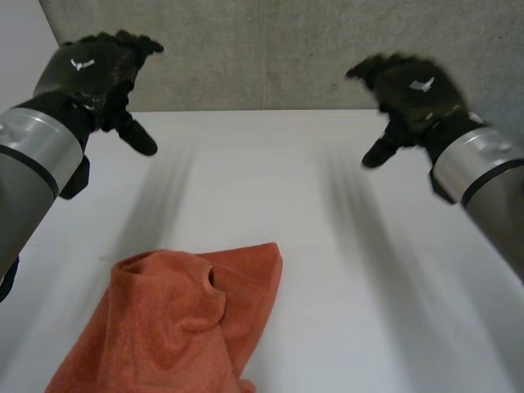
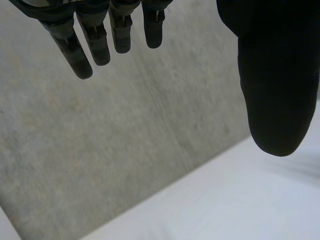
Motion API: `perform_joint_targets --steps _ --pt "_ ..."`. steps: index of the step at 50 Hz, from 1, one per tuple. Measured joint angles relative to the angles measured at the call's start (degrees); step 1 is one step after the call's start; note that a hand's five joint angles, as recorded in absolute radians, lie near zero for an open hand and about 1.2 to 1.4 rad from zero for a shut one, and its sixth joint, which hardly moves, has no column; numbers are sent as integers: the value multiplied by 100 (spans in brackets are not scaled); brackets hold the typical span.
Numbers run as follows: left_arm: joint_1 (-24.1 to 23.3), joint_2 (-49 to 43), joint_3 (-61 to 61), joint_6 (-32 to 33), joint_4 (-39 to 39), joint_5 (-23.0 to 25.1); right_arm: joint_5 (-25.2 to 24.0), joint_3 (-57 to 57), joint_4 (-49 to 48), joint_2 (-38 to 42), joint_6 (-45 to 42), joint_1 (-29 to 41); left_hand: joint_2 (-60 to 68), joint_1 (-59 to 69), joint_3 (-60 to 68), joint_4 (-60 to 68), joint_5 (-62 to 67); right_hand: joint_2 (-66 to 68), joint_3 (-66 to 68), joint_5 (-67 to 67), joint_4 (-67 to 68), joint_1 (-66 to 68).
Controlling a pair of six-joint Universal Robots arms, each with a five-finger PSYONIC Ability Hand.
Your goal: Fold the laundry
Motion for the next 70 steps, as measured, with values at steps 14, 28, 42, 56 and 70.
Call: perform_joint_targets --steps 14,28,42,56,70 --pt "-409 -305 -768 218 -1007 -23 -567 -219 910 1391 -697 851 2 17 0 0 0 0 0 0 0 0" --pt "-964 -1302 -1437 180 -428 -296 -607 -298 443 2327 -878 1095 1089 1238 972 1052 1022 55 64 39 39 31" --pt "-948 -1328 -1579 185 162 -768 -706 -461 143 2904 -885 1323 4238 4244 4156 4224 4143 1305 1374 1161 1256 1049" --pt "-831 -1198 -1496 217 208 -758 -596 -883 -578 3221 -919 1464 5212 5042 5080 5180 5074 5487 5530 5306 5470 4503" --pt "-486 -840 -577 242 270 -712 -91 -1278 -229 3119 -846 1388 5683 5158 5560 5652 5337 1984 2081 1990 1994 1436"
